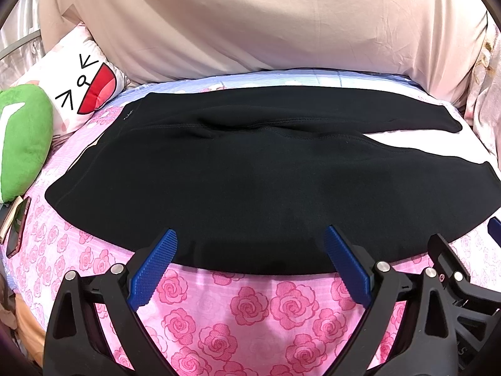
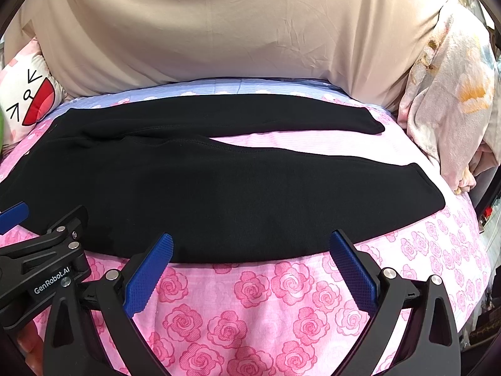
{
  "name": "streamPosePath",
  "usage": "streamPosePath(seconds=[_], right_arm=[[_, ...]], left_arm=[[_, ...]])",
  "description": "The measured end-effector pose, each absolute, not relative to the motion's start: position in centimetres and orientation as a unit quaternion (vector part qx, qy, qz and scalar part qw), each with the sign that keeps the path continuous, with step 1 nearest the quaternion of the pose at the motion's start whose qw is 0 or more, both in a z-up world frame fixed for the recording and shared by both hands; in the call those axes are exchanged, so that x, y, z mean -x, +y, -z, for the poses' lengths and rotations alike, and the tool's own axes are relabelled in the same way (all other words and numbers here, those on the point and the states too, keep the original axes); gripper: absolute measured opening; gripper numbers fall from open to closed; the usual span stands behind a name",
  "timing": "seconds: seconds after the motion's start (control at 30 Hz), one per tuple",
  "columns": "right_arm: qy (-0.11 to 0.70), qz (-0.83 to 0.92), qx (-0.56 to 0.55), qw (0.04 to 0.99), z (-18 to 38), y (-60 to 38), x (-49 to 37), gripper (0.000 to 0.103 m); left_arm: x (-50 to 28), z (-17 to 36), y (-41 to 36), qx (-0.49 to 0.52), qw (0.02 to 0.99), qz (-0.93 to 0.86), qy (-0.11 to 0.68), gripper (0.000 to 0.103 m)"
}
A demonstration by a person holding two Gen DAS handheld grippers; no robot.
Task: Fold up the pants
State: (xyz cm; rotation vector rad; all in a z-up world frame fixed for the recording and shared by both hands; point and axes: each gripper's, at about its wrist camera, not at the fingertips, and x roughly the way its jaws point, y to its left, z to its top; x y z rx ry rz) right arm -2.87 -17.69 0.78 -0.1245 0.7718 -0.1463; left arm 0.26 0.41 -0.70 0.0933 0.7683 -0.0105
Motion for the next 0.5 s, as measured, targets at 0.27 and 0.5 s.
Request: streamPosePath(seconds=[0.27, 0.5], right_arm=[[0.38, 0.072, 0.059, 0.92, -0.5, -17.8, 2.4, 0.098], [0.389, 0.072, 0.056, 0.917, 0.0, -18.2, 1.5, 0.098]], left_arm=[[-0.8, 0.9, 0.1, -0.048, 0.924, 0.005, 0.379, 0.093], [-1.7, 1.2, -0.5, -0.05, 0.92, 0.005, 0.388, 0.093]])
